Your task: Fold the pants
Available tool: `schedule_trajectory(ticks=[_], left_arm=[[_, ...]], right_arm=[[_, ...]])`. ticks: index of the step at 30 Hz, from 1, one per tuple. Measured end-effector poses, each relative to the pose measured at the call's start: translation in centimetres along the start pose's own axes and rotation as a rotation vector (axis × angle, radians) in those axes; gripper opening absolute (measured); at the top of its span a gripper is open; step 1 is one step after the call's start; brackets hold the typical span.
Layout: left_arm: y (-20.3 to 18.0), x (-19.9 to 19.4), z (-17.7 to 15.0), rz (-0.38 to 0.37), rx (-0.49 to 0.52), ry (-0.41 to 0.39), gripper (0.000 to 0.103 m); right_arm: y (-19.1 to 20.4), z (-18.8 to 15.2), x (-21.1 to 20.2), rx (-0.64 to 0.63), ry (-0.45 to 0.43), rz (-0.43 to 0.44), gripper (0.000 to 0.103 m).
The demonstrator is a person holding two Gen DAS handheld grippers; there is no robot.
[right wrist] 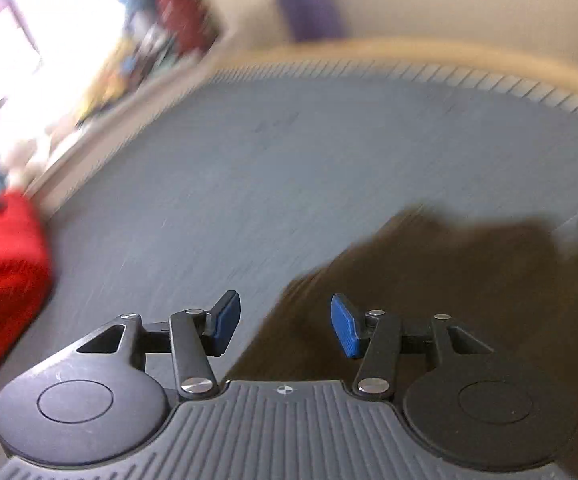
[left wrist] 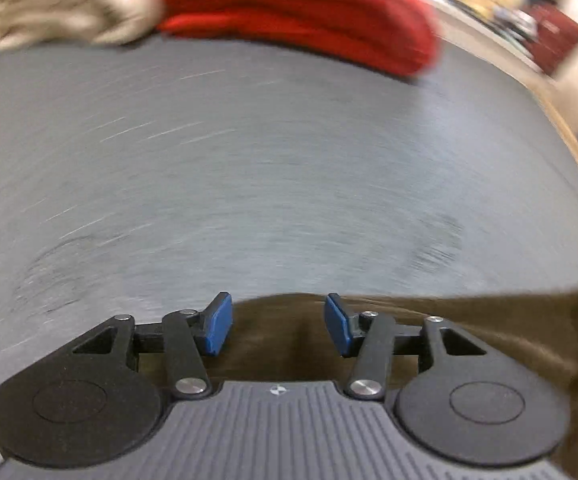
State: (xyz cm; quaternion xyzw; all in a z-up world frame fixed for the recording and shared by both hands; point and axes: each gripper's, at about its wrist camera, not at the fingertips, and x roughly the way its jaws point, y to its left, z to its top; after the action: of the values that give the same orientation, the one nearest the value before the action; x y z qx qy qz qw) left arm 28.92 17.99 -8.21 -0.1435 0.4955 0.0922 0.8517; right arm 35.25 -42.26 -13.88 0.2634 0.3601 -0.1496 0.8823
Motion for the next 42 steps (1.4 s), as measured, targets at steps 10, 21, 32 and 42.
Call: schedule_trajectory(ticks=[10,21,32,42], left_arm=[[7.2,4.3,-1.7,0.105,0.019,0.148,0.075],[5.3,5.0,-2.6,0.176,0.276,0.145,0.025],[2.9,3.2,-1.8,0.372,0.325,-0.029,0.054],[-0.2,-0.7,-0.5,0.288,0.217,-0.212,0.055]], right_arm=[[1.3,-1.5,7.6,-0.021,0.096,-0.092,0.053],[3.0,-1.5,8.2,-0.103,0.008,-0.23,0.006],[2.3,-0.8,7.9,-0.129,-0.027,-0.034,0.021],[-6.9,3.3,3.3,0.019,-0.28,-0.231,0.028]])
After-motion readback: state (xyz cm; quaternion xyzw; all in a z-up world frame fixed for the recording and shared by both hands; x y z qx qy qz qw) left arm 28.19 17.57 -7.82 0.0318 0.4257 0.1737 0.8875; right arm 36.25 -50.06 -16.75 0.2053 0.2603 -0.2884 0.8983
